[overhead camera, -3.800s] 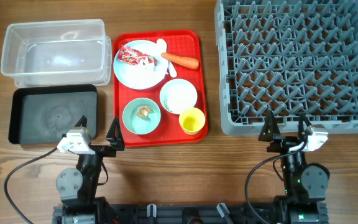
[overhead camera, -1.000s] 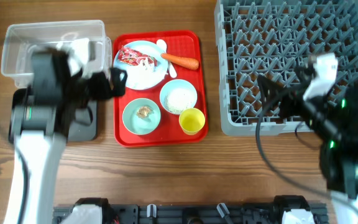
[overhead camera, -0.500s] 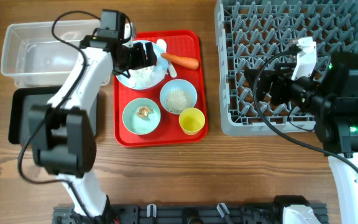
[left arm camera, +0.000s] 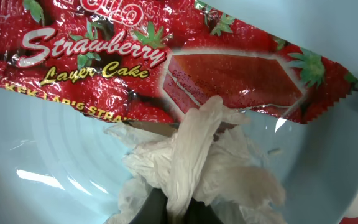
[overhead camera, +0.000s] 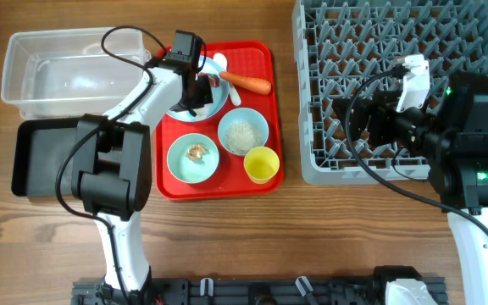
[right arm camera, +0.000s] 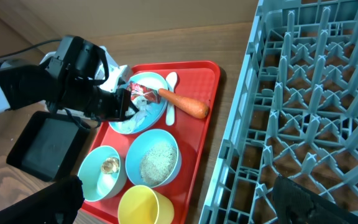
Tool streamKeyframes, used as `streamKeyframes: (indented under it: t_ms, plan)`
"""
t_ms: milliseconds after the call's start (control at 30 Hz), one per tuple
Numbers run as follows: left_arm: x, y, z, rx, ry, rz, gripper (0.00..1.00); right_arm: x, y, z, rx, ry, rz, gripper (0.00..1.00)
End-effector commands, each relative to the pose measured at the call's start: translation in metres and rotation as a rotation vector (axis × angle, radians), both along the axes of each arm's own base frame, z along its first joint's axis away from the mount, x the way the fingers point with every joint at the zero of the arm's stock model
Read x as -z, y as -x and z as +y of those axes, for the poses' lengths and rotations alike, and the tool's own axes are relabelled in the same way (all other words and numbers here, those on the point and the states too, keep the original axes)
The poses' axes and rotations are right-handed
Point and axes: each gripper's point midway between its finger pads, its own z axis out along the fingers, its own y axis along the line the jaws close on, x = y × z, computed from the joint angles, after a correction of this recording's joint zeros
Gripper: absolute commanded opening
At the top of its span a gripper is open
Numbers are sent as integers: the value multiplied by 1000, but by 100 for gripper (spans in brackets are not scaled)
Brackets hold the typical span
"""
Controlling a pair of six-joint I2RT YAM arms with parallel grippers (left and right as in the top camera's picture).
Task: Sort waste into correct bins and load items into the dishwasher rack
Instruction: 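Reach the left gripper to the blue plate and grasp the white tissue, then carry the tissue with the left gripper and drop it into the clear bin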
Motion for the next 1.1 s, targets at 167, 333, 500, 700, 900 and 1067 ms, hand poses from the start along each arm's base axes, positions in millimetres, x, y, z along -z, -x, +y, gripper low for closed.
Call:
streamKeyframes:
  t_ms: [167, 333, 500, 700, 900, 1067]
  plan:
    - [-95, -20, 8, -26, -2, -161, 4, -7, -3, -3, 19, -1, -11, 100]
    - [-208, -39, 53, -141, -26, -457, 4, -7, -4, -5, 30, 5, -9, 100]
    - [-196, -36, 142, -328, -155, -412, 4, -7, -4, -5, 30, 5, -10, 100]
    - [-126, -39, 216, -464, -193, -271, 50, -5, -5, -5, 30, 5, -5, 100]
    - [-130, -43, 225, -481, -194, -292, 100, -2, -6, -5, 30, 5, 3, 100]
    - [-169, -46, 200, -430, -121, -371, 91, -2, -6, -5, 30, 5, 3, 100]
